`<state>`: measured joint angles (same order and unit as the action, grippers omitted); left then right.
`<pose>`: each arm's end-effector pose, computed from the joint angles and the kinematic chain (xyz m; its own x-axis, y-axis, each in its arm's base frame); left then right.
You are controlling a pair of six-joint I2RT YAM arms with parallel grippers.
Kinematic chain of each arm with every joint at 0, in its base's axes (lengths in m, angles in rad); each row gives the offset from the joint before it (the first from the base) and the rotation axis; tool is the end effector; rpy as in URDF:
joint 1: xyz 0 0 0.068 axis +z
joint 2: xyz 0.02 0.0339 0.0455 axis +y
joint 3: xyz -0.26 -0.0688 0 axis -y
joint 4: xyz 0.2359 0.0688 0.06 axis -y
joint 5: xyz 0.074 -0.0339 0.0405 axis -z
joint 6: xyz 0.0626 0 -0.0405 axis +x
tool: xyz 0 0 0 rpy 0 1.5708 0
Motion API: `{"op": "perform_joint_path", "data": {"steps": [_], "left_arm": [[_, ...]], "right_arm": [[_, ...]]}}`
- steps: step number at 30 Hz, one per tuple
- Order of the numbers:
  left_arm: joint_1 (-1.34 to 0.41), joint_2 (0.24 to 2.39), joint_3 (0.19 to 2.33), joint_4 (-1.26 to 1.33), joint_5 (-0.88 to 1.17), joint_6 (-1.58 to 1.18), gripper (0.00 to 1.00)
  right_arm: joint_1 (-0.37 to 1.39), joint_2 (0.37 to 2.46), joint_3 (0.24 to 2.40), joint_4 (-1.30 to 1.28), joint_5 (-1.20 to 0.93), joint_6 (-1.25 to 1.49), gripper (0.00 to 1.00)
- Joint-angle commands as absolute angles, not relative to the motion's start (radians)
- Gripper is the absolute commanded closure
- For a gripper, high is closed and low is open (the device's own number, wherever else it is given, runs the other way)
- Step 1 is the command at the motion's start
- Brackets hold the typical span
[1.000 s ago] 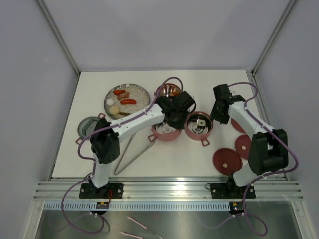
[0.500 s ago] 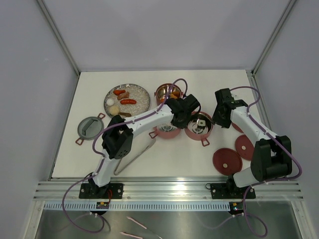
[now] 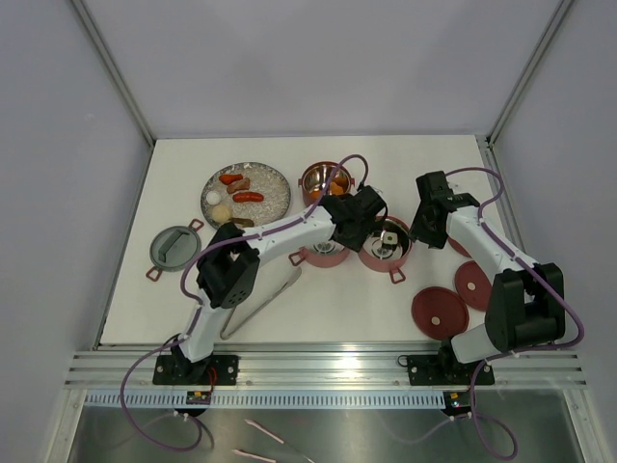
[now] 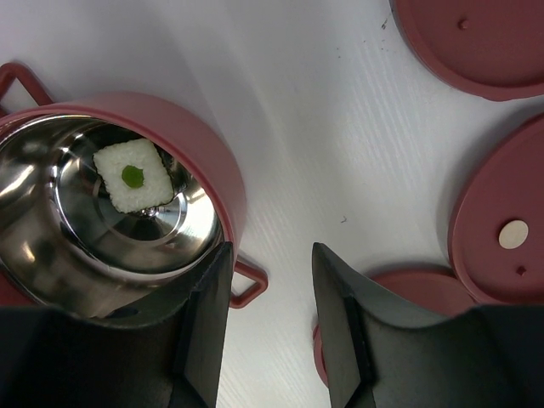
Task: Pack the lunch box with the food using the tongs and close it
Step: Place the packing box at the center of the board.
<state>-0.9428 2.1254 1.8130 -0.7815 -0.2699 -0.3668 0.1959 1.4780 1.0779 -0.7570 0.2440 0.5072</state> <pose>0.2847 -0.3636 0.1998 -0.7412 0.4325 -0.5134 0.4737 0.8789 0.0565 0.2881 0.0418 0.2124 -0.8305 0.3157 -0.4588 0.3544 0.9351 0.0019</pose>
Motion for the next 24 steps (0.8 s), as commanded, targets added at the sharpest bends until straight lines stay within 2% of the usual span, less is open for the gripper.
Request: {"op": "perform_joint_path", "data": {"steps": [1,4,9,11,12,17,20,24], "left_arm": [[-0.942,2.036,1.787,-0.729,-0.291,-0.333,0.50],[-0.942,1.982,1.767,-0.741,-0.284,-0.339,0.41],[-0.943,1.858,1.766,-0.782,-0.276,-0.354,0.38],[-0.943,1.728,1.685,-0.729,-0.270,-0.364,0.37],[-0.940,1.683,1.657,-0.712,-0.278,-0.371,0.32],[-0.847,1.516,1.511,-0.776,-0.313,-0.423,0.34],[-0.793,1.427,1.367,-0.804,-0.299,-0.431,0.41],[-0.792,1.323,1.203,-0.876,-0.275,-0.445,0.36]], "right_arm": [[0.190,1.448,1.091,-0.769,0.244,0.495,0.50],[0.190,1.456,1.091,-0.762,0.236,0.495,0.50],[0.192,1.460,1.106,-0.756,0.232,0.488,0.50],[0.190,1.454,1.109,-0.752,0.232,0.471,0.50],[0.190,1.447,1.105,-0.743,0.232,0.466,0.50],[0.190,1.428,1.106,-0.733,0.244,0.448,0.49],[0.190,1.434,1.108,-0.730,0.233,0.442,0.49],[0.192,1.437,1.103,-0.721,0.224,0.439,0.49]]}}
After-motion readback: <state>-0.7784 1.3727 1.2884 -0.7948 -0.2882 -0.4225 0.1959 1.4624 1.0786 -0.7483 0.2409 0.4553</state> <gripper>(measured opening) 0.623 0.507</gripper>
